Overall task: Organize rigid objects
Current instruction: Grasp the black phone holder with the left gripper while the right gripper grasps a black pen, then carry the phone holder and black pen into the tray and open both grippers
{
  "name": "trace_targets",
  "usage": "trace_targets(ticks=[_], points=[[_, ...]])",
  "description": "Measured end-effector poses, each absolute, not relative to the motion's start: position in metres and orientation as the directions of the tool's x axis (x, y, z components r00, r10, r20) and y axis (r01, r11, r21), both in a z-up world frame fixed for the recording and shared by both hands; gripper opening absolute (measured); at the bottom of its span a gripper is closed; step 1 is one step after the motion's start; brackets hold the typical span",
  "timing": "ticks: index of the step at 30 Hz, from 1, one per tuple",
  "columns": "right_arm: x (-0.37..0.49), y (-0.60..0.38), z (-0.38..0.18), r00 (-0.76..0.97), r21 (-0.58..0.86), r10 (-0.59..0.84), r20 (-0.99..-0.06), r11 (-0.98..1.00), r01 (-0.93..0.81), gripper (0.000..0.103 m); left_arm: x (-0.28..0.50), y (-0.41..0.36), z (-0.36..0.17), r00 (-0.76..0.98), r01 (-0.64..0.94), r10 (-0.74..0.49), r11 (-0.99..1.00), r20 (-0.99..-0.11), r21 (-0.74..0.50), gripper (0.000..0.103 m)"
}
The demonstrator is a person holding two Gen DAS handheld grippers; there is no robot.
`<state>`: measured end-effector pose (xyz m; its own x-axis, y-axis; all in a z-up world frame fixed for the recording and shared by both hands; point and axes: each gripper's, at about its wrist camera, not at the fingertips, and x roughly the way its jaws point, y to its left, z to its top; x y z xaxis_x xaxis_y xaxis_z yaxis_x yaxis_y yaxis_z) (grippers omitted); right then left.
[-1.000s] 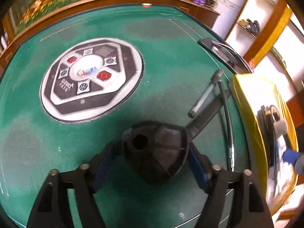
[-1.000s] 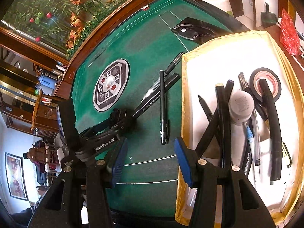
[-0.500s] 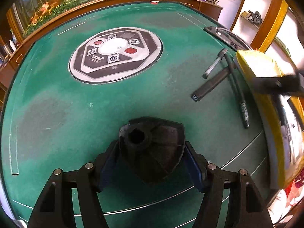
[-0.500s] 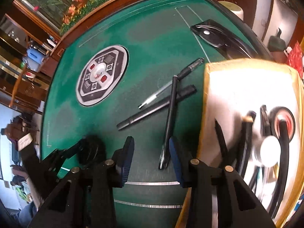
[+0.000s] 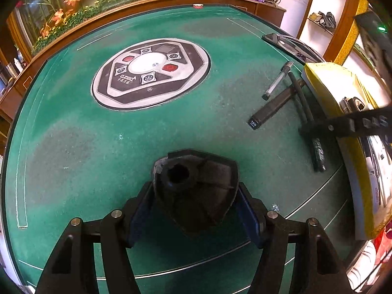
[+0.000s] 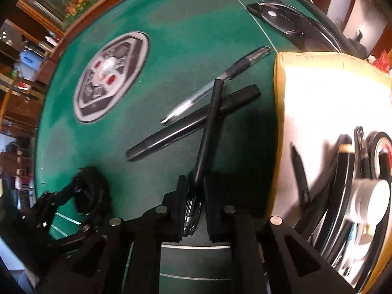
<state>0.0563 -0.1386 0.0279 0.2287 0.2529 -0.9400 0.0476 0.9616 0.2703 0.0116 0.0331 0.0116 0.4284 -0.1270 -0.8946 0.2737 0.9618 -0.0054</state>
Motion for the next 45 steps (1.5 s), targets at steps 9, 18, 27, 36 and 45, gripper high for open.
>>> trace_targets(ticks=[9, 18, 27, 36, 45], points=[[0.015, -0.128, 0.052, 0.287, 0.367, 0.363, -0.886, 0.929, -0.042, 0.012, 0.014, 0.030, 0.024, 0.477, 0.274, -0.136, 0.962, -0.868, 0.000, 0.069], [0.002, -0.119, 0.068, 0.333, 0.373, 0.379, -0.863, 0.924, -0.085, 0.012, 0.012, 0.024, 0.043, 0.553, 0.287, -0.119, 0.956, -0.825, 0.054, 0.069], [-0.009, -0.126, 0.079, 0.374, 0.398, 0.398, -0.838, 0.914, -0.082, 0.003, 0.006, 0.017, 0.054, 0.593, 0.303, -0.108, 0.948, -0.798, 0.096, 0.069], [-0.011, -0.125, 0.070, 0.313, 0.402, 0.413, -0.855, 0.910, -0.102, 0.006, 0.008, 0.016, 0.056, 0.589, 0.291, -0.105, 0.953, -0.801, 0.089, 0.069], [-0.003, -0.093, 0.040, 0.210, 0.358, 0.381, -0.900, 0.923, -0.140, 0.012, 0.008, 0.042, 0.052, 0.584, 0.235, -0.057, 0.967, -0.810, 0.102, 0.069]])
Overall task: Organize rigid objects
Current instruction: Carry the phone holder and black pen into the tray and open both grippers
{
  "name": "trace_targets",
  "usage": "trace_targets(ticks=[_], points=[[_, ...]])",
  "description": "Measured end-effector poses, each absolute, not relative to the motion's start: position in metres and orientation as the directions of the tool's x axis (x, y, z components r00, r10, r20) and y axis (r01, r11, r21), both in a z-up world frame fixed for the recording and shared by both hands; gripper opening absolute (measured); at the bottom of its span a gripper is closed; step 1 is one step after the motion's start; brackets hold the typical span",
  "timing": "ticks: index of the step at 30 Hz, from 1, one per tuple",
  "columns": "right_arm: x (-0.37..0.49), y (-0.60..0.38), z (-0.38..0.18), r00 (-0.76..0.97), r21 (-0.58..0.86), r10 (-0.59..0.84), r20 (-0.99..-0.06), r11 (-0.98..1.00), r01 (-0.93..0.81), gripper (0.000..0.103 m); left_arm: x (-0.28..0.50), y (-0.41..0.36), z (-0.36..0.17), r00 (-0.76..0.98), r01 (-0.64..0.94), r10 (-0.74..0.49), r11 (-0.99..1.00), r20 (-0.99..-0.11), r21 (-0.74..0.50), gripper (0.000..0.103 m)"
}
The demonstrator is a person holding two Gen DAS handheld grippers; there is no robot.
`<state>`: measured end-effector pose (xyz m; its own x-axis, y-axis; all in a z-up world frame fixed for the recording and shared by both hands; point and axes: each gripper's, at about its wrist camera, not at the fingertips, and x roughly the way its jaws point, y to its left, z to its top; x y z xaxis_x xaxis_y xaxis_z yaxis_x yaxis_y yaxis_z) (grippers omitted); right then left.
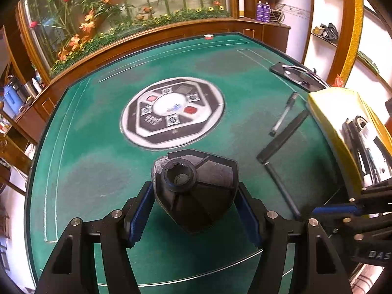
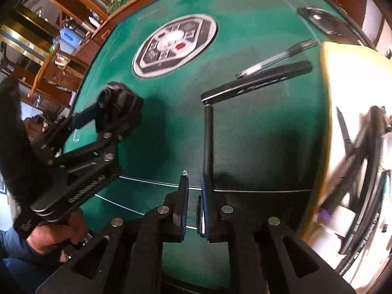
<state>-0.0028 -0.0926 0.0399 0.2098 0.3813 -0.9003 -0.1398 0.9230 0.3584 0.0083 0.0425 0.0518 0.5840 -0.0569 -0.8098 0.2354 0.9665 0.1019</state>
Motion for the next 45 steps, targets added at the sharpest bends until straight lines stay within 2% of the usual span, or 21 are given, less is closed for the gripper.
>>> trace_targets(ticks=[7, 8, 10, 17, 22, 45], points=[[-0.001, -0.068, 0.026, 0.191, 0.192, 0.230, -0.954, 0.961, -0.197, 0.013, 0.008, 0.059, 0.048, 0.575, 0.206, -0.038, 0.973, -0.817, 0.100, 0.069], [-0.001, -0.065, 0.025, 0.195, 0.165, 0.207, -0.959, 0.963, -0.212, 0.010, 0.008, 0.060, 0.048, 0.573, 0.204, -0.038, 0.974, -0.819, 0.098, 0.069], [-0.005, -0.058, 0.026, 0.213, 0.110, 0.165, -0.963, 0.962, -0.250, 0.009, 0.008, 0.060, 0.048, 0.572, 0.206, -0.043, 0.974, -0.819, 0.092, 0.069], [-0.006, -0.087, 0.052, 0.293, 0.260, 0.303, -0.907, 0.949, -0.178, 0.009, 0.010, 0.050, 0.052, 0.579, 0.230, -0.071, 0.970, -0.812, 0.079, 0.069], [-0.011, -0.107, 0.073, 0.372, 0.316, 0.352, -0.859, 0.936, -0.156, 0.009, 0.012, 0.032, 0.059, 0.591, 0.264, -0.095, 0.961, -0.801, 0.081, 0.069], [-0.078, -0.255, 0.105, 0.528, 0.321, 0.173, -0.831, 0.925, 0.202, 0.009, -0.022, -0.134, 0.094, 0.565, 0.607, -0.317, 0.786, -0.762, 0.123, 0.069]])
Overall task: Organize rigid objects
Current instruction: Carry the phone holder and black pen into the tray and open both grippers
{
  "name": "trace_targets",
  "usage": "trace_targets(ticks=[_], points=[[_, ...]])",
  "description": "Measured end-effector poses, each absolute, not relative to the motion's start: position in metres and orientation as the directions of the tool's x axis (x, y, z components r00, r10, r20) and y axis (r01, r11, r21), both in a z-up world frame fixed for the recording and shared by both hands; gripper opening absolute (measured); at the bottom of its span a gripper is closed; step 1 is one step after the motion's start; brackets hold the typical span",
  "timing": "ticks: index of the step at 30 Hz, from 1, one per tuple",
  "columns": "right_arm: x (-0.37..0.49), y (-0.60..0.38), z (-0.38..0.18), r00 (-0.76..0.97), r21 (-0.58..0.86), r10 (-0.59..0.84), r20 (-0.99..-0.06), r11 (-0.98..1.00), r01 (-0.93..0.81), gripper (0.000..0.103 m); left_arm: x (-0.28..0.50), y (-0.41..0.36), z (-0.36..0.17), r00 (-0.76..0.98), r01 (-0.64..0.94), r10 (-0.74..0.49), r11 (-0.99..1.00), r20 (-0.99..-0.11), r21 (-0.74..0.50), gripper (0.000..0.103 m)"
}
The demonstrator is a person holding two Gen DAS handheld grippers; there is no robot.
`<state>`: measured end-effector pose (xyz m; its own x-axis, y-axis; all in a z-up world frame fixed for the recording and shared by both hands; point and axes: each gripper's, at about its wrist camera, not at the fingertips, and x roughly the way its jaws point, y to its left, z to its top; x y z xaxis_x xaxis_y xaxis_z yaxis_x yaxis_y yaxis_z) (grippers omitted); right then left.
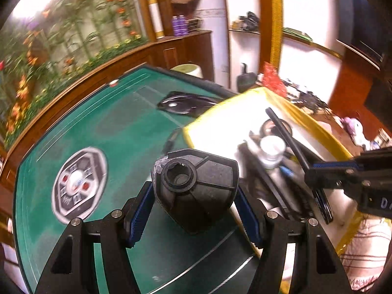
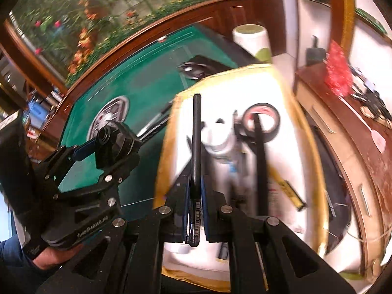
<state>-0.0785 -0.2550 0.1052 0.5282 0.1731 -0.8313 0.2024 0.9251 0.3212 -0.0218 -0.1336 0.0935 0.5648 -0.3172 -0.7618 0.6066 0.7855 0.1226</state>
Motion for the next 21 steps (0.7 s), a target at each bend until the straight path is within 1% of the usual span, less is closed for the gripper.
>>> trace_targets(ticks=[8, 21], points=[[-0.090, -0.287, 0.097, 0.507, 0.286, 0.104, -0.855, 0.912, 0.296, 0.009, -0.037, -0.173, 0.085, 0.517, 0.676, -0.337, 0.725, -0.787, 0.133, 0.069], [-0.083, -0.302, 0.090, 0.488, 0.263, 0.083, -0.869, 0.912, 0.314, 0.009, -0.037, -0.192, 0.071, 0.490, 0.700, -0.327, 0.700, -0.808, 0.140, 0.069]])
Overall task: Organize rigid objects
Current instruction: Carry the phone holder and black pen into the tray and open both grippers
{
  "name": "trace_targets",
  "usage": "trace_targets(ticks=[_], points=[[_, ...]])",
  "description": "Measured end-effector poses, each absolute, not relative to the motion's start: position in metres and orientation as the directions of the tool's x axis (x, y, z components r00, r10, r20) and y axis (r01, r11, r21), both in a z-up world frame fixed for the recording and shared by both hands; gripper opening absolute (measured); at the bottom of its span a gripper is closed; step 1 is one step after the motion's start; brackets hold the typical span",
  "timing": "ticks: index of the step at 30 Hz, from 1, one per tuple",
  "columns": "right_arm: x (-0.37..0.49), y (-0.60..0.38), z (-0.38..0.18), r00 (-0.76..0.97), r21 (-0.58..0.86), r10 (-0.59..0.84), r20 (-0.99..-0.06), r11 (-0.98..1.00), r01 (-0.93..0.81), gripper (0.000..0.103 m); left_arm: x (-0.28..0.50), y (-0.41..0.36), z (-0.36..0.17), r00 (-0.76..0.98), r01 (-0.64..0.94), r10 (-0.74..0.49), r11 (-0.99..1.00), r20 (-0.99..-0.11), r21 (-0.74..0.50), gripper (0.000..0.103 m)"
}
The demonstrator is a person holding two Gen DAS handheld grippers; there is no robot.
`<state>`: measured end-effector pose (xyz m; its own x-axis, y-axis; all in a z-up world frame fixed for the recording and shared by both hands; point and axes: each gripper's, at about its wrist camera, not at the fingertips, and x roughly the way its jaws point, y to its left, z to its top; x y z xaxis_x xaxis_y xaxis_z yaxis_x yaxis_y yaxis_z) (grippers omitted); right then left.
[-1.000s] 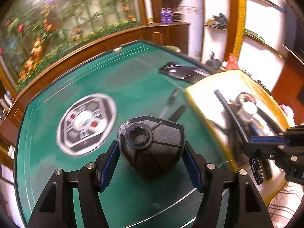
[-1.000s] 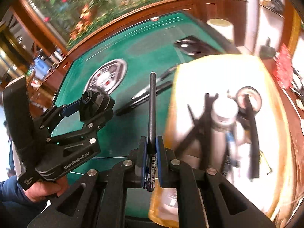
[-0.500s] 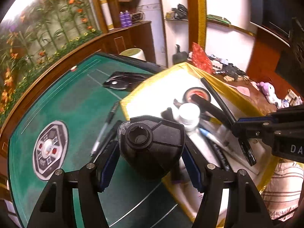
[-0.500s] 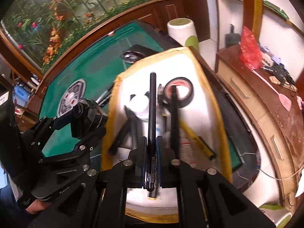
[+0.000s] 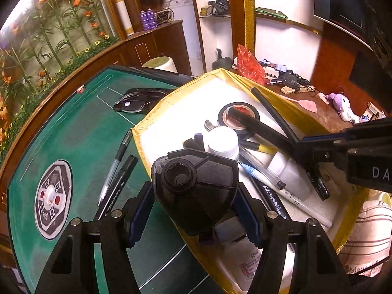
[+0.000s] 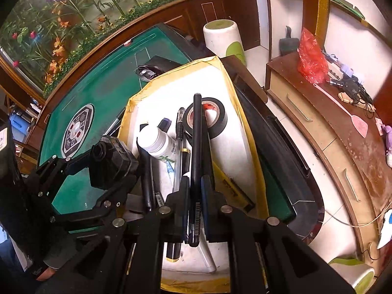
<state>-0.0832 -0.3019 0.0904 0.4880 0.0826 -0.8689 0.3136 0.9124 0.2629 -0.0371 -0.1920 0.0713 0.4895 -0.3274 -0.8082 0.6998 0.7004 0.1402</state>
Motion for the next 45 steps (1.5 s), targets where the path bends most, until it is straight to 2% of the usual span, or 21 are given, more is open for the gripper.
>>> trace_targets(ticks=[45], points=[[-0.059, -0.313, 0.074, 0.446, 0.227, 0.084, -0.891, 0.933, 0.279, 0.009, -0.032, -0.216, 0.054, 0.462, 0.723, -0.326, 0.677, -0.825, 0.138, 0.069]])
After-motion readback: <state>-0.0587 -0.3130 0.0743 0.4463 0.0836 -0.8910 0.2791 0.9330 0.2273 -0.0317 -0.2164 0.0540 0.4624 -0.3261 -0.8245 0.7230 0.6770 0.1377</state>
